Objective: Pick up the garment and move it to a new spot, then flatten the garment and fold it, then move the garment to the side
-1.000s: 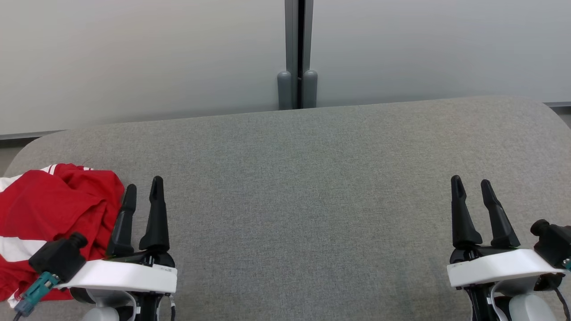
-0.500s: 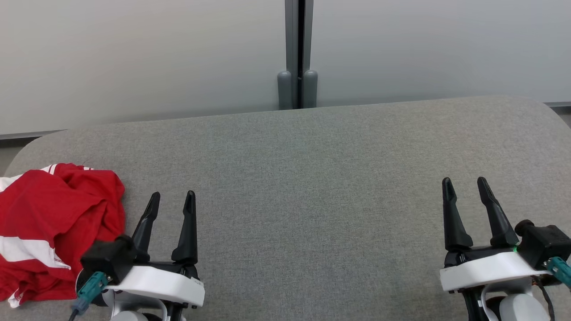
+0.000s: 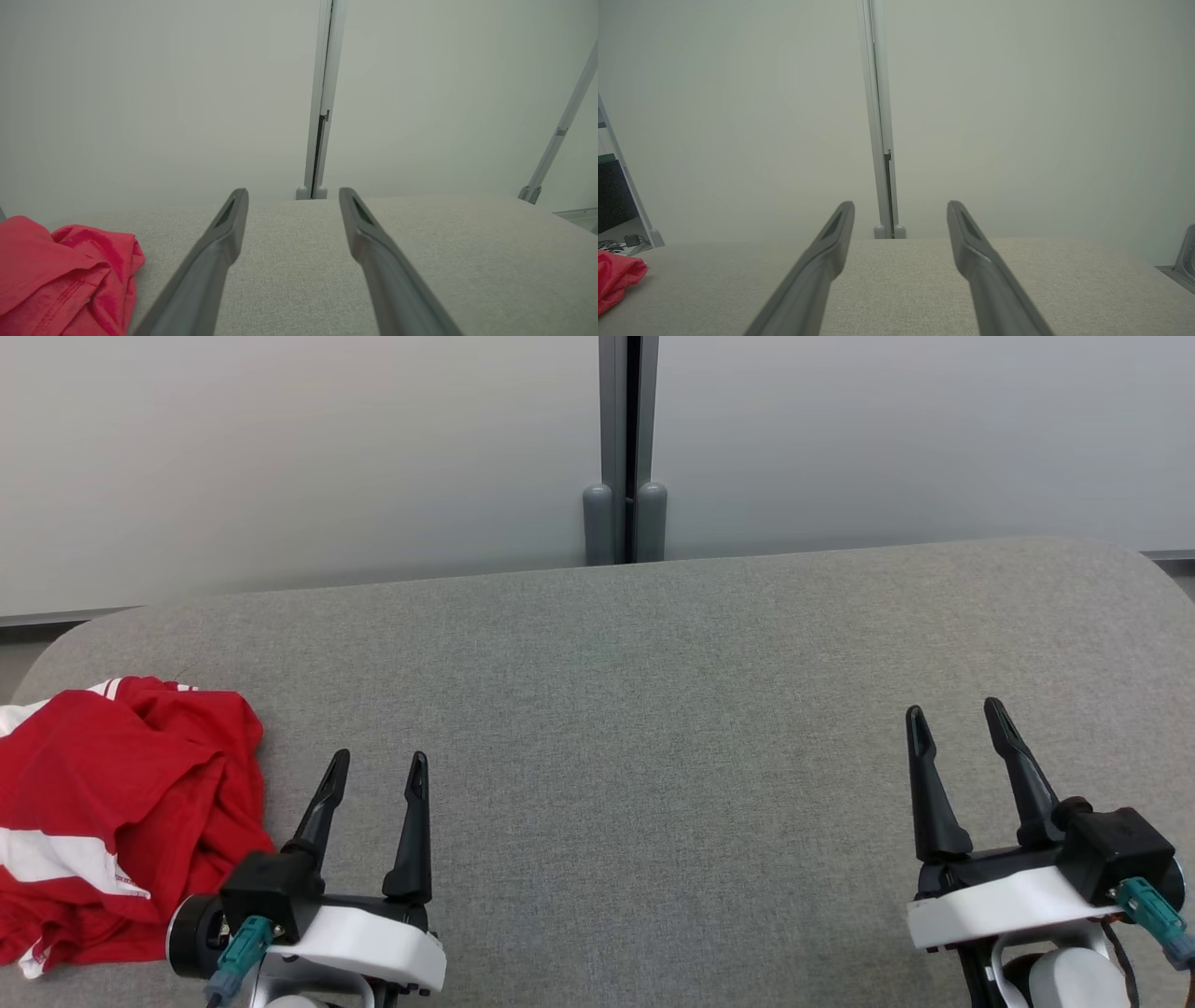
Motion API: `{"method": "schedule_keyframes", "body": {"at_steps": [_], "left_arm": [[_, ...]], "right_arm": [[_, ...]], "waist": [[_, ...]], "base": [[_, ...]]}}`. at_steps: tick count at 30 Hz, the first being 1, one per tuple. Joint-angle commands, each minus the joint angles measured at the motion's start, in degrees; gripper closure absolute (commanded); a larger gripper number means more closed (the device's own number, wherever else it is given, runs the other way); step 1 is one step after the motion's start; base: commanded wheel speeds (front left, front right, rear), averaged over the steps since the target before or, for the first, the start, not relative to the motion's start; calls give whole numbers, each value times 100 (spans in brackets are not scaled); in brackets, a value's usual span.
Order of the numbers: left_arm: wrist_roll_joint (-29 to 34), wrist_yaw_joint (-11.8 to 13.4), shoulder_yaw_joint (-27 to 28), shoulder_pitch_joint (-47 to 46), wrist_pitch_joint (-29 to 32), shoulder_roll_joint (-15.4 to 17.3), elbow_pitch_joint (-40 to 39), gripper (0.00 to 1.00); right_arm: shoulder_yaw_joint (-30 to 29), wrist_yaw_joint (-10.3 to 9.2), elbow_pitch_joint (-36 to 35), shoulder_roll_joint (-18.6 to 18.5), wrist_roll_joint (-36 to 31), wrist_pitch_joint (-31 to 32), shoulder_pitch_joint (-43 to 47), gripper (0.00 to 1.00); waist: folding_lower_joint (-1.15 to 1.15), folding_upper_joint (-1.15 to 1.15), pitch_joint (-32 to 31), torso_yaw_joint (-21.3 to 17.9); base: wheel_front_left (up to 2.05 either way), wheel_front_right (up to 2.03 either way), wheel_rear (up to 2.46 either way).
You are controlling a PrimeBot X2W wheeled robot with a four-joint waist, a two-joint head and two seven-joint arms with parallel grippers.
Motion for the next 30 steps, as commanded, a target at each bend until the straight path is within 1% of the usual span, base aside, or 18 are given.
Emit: {"method": "schedule_keyframes", "body": {"at_steps": [1,5,10,12,18,23,30], "left_arm": [[14,47,30,-95,-47,0,-36,0],[-120,-35,228,-16,-96,-135,-10,0],[-210,-242,543,70,-162,-299,121,0],[-129,-332,611,80,-184,-336,194,0],[51,-491,677,111,-241,-389,473,0],[143,-606,616,108,-305,-403,754,0],[286,-549,508,38,-385,-400,910,0]], "right_arm": [[16,22,-28,-31,29,-79,-31,0],[54,20,60,-31,209,-127,-8,0],[106,21,246,-33,461,-184,10,0],[117,21,312,-32,560,-210,2,0],[152,21,447,-35,428,-262,-47,0],[207,22,631,-36,320,-327,-77,0],[301,22,785,-38,79,-408,-121,0]], "waist": [[0,0,1,4],[0,0,-2,6],[0,0,-15,6],[0,0,-23,7],[0,0,-42,1],[0,0,-55,4],[0,0,-62,-3]], "base": [[0,0,0],[0,0,0],[0,0,0],[0,0,0],[0,0,0],[0,0,0],[0,0,0]]}}
